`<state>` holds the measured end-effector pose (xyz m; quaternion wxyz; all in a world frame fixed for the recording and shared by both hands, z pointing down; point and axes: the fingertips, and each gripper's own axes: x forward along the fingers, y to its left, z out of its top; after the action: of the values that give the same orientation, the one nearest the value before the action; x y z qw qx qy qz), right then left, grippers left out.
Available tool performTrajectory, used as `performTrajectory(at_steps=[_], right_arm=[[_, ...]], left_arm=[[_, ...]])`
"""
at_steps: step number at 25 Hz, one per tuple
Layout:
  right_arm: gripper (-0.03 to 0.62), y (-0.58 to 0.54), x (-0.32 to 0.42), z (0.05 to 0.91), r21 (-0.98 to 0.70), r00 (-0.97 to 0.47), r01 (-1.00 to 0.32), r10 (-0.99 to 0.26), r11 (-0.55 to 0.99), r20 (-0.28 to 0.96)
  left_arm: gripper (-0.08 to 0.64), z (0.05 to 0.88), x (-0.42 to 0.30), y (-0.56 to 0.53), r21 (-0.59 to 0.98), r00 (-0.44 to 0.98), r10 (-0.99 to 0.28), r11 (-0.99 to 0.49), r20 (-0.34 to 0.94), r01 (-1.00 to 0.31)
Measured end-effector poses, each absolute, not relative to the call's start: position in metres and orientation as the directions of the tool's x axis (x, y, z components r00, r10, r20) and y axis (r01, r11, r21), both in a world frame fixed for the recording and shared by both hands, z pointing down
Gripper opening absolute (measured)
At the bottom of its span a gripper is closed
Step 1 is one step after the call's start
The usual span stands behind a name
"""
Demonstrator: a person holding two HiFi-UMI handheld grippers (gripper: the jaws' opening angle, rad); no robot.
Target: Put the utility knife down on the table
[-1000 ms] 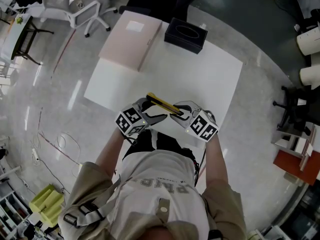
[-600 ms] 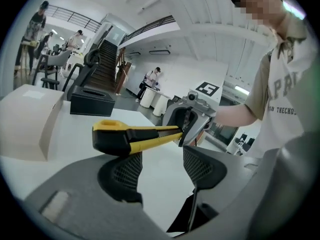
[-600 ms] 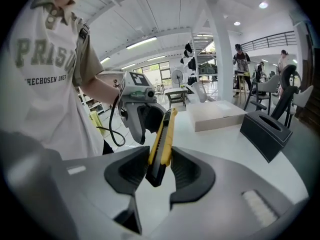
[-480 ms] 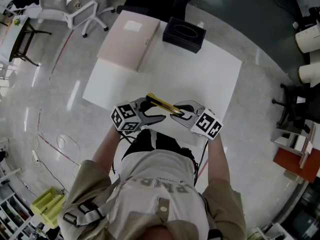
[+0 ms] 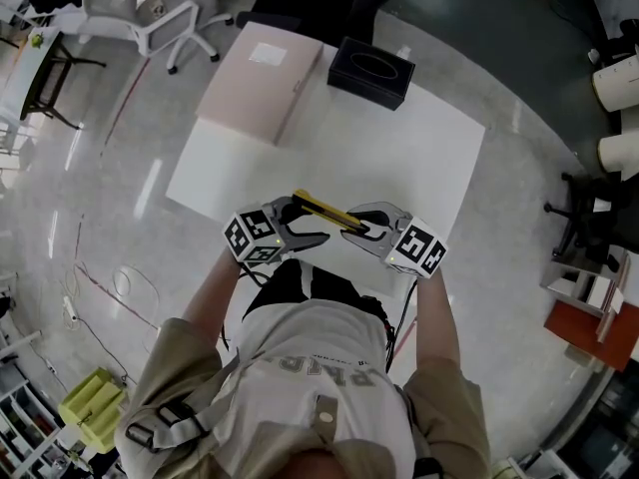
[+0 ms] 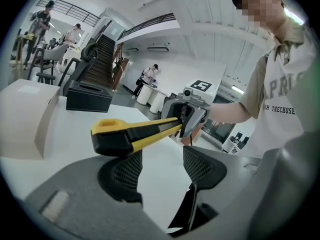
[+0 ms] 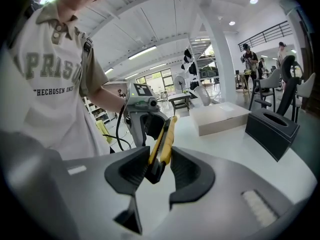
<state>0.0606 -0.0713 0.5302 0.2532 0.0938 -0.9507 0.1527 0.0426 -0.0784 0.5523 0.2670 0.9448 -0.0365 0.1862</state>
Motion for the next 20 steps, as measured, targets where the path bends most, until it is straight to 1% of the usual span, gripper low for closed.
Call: performTrajectory(at_steps=[11,12,14,20], right_arm=[[0.129,-0.065,0.067,0.534,-0.303,-0.877,-0.218,-0.049,0.928,0.479],[0.129,-0.063,0.068,0.537,-0.307,-0.875,-0.215,-0.044,0.927,0.482],[0.129,-0.062,0.068,0.542,-0.314,-0.873,-0.218,-0.041,0.924,0.485],[0.127,-0.056,0.068,0.564,-0.342,-0.858,-0.222,-0.017,0.913,0.513]], left_arm=[[0.264,0.553,0.042,-0.087,0.564,0.951,0.011,-0.807,0.310,-0.175],[0.260,0.554,0.042,-0.088,0.575,0.953,0.006,-0.799,0.304,-0.178],[0.230,0.555,0.042,-0.090,0.592,0.954,-0.001,-0.784,0.298,-0.186],[0.230,0.575,0.043,-0.085,0.599,0.938,0.025,-0.776,0.346,-0.200]])
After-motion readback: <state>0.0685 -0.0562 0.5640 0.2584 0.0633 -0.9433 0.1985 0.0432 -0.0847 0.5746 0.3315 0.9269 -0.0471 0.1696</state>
